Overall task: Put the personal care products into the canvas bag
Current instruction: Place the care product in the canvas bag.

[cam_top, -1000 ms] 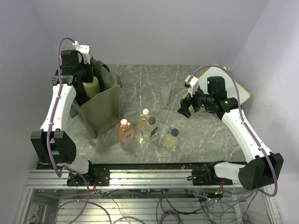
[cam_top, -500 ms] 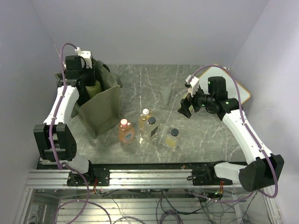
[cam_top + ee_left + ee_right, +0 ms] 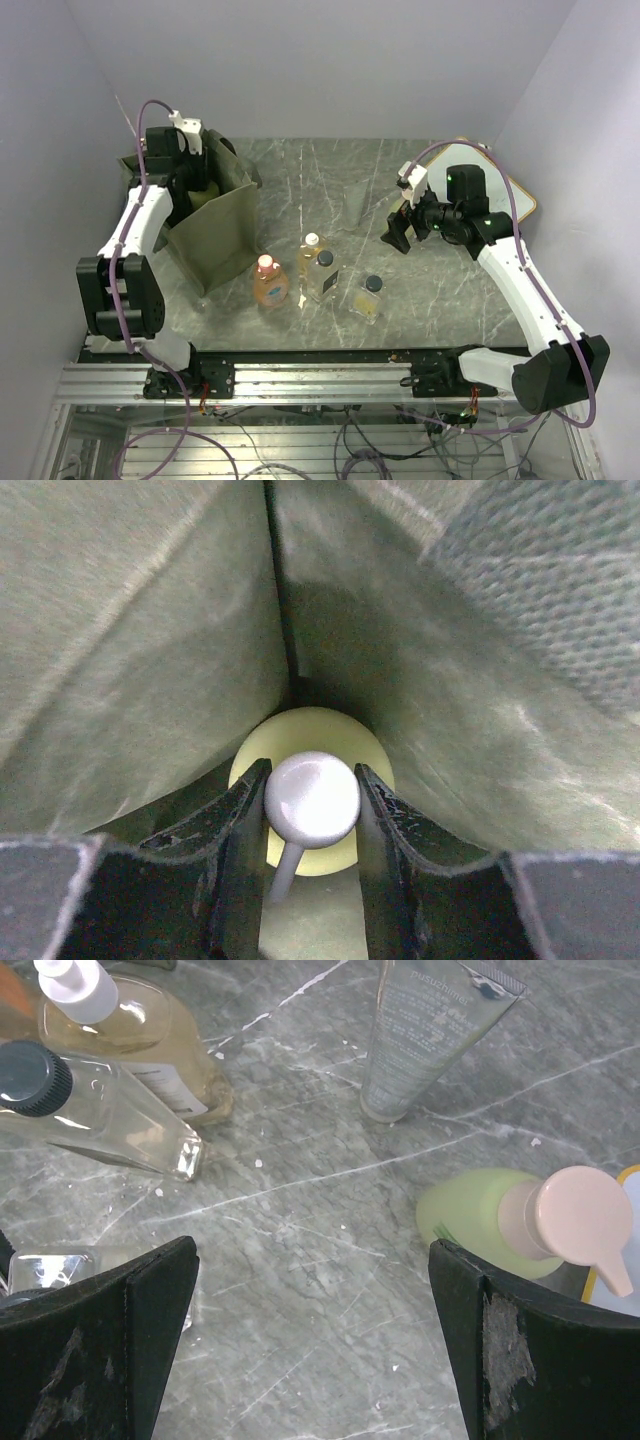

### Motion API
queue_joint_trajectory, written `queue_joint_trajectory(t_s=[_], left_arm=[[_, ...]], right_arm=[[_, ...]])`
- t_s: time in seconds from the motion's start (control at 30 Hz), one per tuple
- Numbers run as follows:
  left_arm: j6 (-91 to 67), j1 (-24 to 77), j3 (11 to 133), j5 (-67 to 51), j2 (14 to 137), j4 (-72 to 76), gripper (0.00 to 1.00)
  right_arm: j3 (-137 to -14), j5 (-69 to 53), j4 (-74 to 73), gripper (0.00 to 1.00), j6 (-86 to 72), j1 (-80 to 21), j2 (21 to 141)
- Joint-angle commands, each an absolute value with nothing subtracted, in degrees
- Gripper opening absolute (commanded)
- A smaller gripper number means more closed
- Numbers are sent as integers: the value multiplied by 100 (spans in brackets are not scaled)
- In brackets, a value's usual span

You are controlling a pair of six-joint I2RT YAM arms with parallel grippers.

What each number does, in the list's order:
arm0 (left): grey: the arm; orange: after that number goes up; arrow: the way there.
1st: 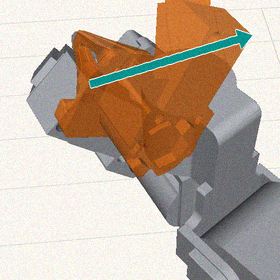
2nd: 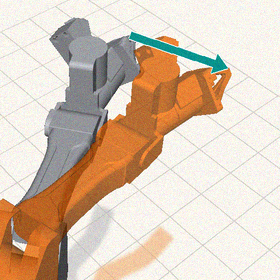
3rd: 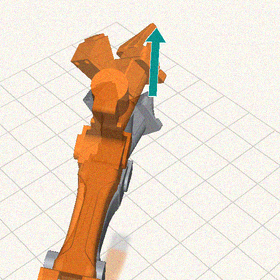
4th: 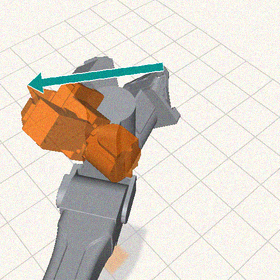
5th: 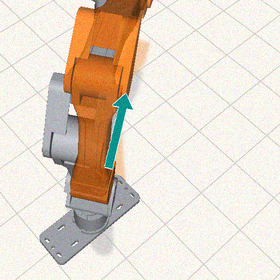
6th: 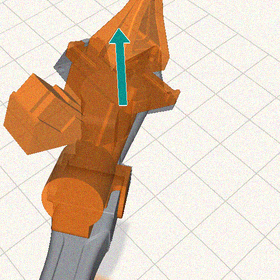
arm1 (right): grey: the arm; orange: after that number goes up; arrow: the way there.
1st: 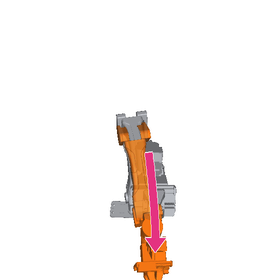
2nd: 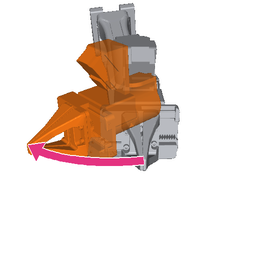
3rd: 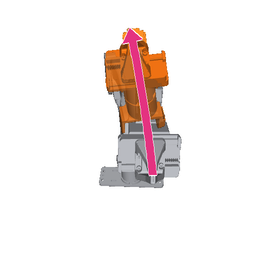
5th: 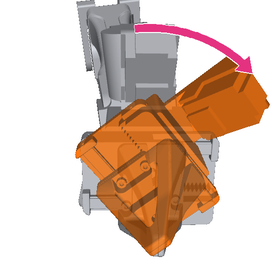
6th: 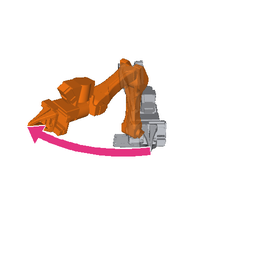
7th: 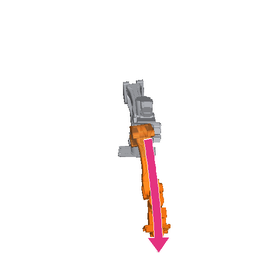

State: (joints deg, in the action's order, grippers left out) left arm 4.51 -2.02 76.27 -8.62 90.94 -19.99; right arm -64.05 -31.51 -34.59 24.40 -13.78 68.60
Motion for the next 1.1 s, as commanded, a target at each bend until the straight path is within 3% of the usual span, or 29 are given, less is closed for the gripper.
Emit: queue_joint_trajectory(t_s=[0.0,0.37,0.6,1.07], left_arm=[[544,-257,7647,-1177,9146,-1153,7],[778,-263,7563,-1119,9551,-1296,13],[748,-263,7505,-1066,9492,-1260,27],[683,-257,7742,-846,9060,-1503,74]], right_arm=[[-6344,-3145,-3435,100,2437,-1346,6758],[-6352,-3144,-3430,100,2443,-1345,6833],[-6398,-3160,-3459,100,2449,-1351,6897],[-6445,-3195,-3476,100,2443,-1351,6955]])
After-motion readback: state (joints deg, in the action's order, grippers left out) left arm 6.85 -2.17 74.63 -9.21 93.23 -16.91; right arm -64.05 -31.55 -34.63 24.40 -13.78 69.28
